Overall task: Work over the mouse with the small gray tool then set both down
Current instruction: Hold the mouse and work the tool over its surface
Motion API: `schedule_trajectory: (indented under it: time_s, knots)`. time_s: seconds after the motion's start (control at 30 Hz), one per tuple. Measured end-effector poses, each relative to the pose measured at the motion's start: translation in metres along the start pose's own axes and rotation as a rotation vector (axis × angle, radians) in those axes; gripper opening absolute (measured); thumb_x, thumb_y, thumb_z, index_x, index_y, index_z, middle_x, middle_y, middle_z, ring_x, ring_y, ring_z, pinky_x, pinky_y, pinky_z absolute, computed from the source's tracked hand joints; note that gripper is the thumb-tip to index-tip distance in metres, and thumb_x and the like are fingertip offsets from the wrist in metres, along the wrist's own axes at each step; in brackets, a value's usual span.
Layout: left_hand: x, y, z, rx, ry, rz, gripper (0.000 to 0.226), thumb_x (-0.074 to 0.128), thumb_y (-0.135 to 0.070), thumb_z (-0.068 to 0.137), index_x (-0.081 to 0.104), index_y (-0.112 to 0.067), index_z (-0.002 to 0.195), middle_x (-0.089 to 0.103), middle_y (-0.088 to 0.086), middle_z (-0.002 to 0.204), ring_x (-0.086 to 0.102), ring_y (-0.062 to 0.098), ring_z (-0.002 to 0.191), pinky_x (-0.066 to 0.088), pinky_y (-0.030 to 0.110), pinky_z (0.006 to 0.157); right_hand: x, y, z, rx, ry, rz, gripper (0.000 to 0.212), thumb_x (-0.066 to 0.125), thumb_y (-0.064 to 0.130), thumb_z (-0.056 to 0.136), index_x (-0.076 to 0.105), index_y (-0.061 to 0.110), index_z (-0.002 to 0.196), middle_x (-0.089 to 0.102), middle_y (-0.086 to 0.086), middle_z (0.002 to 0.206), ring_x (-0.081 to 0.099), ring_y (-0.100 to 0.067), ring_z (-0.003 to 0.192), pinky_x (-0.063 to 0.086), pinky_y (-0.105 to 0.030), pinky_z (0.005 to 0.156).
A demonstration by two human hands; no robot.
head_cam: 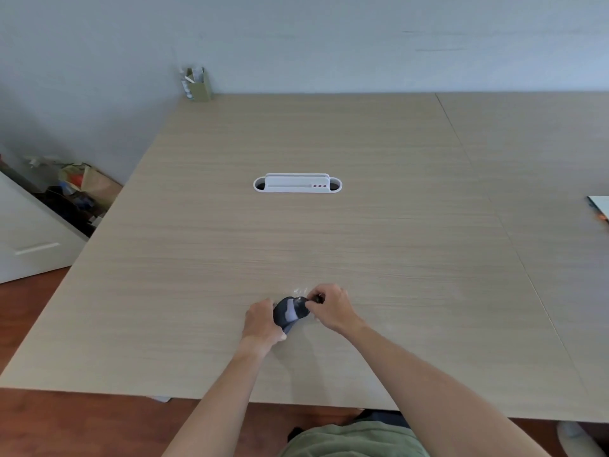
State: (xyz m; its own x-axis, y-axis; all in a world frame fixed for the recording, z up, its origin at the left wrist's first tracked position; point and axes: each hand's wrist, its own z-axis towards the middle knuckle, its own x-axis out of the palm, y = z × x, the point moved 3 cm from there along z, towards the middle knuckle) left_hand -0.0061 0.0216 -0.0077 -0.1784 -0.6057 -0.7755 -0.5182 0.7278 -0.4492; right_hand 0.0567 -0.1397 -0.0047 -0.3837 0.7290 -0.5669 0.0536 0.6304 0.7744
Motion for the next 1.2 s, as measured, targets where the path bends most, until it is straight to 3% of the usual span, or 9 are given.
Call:
schedule_trajectory:
  time_s: [0.1,0.2,0.37,0.53,0.63,0.77,0.93,1.07,1.2]
  knots:
    - [0.002,0.004,-0.002,-0.024,-0.003,-0.070,0.075,0.087,-0.010,0.058,0.053,-0.009,0.125,0.064,0.010,0.114,0.062,0.029,0.107,0.055,0.036,0.085,-0.002,-0.004,-0.003,0.016,-0.072,-0.108,0.015,0.051,0.003,0.083,0.066,0.003,0.082,0.066,-0.010,0.085,0.061,-0.026,0.077,0.050,-0.036,0.062]
    - [0.004,0.004,-0.007,-0.011,-0.018,-0.075,0.080,0.085,-0.014,0.062,0.044,-0.015,0.131,0.061,0.011,0.113,0.059,0.031,0.106,0.055,0.041,0.087,-0.005,0.002,-0.003,0.012,-0.129,-0.071,0.014,0.052,0.004,0.081,0.066,0.004,0.080,0.067,-0.010,0.082,0.060,-0.026,0.073,0.045,-0.031,0.059]
    - [0.008,-0.003,-0.012,0.068,-0.035,-0.005,0.082,0.081,-0.021,0.069,0.038,-0.022,0.138,0.065,0.011,0.110,0.062,0.032,0.100,0.055,0.041,0.086,0.009,0.004,-0.006,0.071,0.161,0.135,0.010,0.062,0.004,0.076,0.070,0.009,0.074,0.065,-0.002,0.062,0.061,-0.015,0.053,0.045,-0.016,0.047]
    - [0.013,0.004,-0.013,0.057,0.027,0.001,0.095,0.082,-0.039,0.069,0.031,-0.029,0.148,0.058,0.013,0.115,0.057,0.032,0.106,0.052,0.039,0.091,-0.002,-0.009,-0.001,0.073,-0.123,-0.029,0.015,0.053,-0.001,0.082,0.068,0.000,0.080,0.069,-0.012,0.080,0.058,-0.020,0.070,0.049,-0.031,0.061]
    - [0.014,0.008,-0.011,0.074,0.099,0.036,0.106,0.083,-0.035,0.064,0.024,-0.030,0.152,0.055,0.011,0.116,0.056,0.031,0.107,0.052,0.036,0.089,-0.005,-0.008,-0.002,0.072,-0.120,0.075,0.013,0.057,0.003,0.078,0.070,0.005,0.075,0.068,-0.004,0.072,0.058,-0.013,0.064,0.043,-0.013,0.052]
    - [0.008,0.007,-0.005,0.074,0.153,0.096,0.105,0.078,-0.026,0.065,0.020,-0.031,0.153,0.051,0.007,0.115,0.055,0.031,0.111,0.053,0.036,0.089,0.005,-0.005,-0.006,0.061,0.088,0.111,0.012,0.060,0.004,0.075,0.071,0.009,0.073,0.068,-0.005,0.065,0.060,-0.012,0.055,0.046,-0.017,0.050]
    - [0.005,0.003,-0.004,0.073,0.183,0.107,0.106,0.082,-0.029,0.061,0.024,-0.027,0.149,0.051,0.008,0.122,0.057,0.030,0.109,0.054,0.039,0.090,0.002,-0.010,-0.004,0.047,-0.099,-0.035,0.016,0.050,0.000,0.079,0.066,0.001,0.077,0.068,-0.011,0.079,0.062,-0.025,0.073,0.051,-0.034,0.061]
    - [0.004,0.001,-0.003,0.086,0.172,0.107,0.100,0.086,-0.030,0.057,0.032,-0.020,0.141,0.055,0.007,0.117,0.060,0.028,0.102,0.057,0.040,0.086,0.005,-0.011,-0.004,0.049,0.024,0.055,0.017,0.057,0.003,0.073,0.069,0.014,0.068,0.067,0.002,0.070,0.061,-0.012,0.068,0.042,-0.010,0.050]
    - [0.002,0.001,-0.002,0.075,0.166,0.098,0.099,0.088,-0.034,0.051,0.038,-0.018,0.135,0.056,0.004,0.116,0.061,0.027,0.104,0.057,0.042,0.086,-0.001,-0.017,-0.003,0.066,-0.072,-0.018,0.015,0.052,-0.001,0.075,0.067,0.002,0.074,0.069,-0.008,0.075,0.063,-0.022,0.071,0.050,-0.028,0.057]
